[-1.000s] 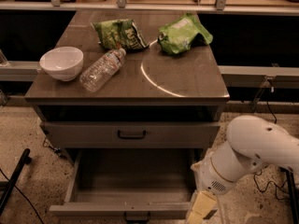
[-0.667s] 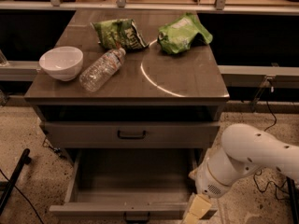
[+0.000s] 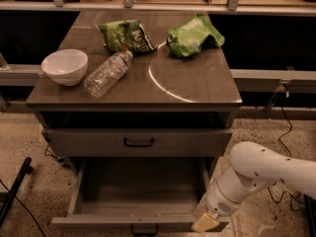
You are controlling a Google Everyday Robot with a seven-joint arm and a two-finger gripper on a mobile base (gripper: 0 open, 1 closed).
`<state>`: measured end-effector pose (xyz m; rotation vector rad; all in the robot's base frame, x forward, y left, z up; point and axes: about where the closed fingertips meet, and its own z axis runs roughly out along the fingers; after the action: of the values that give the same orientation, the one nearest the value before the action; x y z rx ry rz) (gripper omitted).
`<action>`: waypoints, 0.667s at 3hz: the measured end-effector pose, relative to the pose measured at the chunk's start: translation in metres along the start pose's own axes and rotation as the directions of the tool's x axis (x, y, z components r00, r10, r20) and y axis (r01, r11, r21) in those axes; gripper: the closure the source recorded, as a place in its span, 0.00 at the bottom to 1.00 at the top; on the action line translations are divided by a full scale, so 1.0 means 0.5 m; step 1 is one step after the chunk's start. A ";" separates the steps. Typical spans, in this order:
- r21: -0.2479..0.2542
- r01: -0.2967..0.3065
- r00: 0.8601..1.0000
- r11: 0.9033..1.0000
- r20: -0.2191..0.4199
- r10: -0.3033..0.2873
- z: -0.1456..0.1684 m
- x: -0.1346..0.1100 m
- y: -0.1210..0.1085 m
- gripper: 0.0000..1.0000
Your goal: Close middle drawer
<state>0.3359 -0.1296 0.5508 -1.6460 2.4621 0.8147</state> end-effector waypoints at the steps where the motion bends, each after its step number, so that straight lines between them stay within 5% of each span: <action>1: -0.039 -0.010 1.000 0.999 -0.001 0.010 0.054 0.023 -0.004 0.87; 2: -0.037 -0.016 1.000 0.999 0.018 0.017 0.085 0.030 -0.013 1.00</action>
Offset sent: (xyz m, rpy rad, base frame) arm -0.0097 0.0080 -0.0629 0.0447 0.0231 -0.0287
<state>0.3255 -0.1244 0.5069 -1.6249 2.4663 0.8782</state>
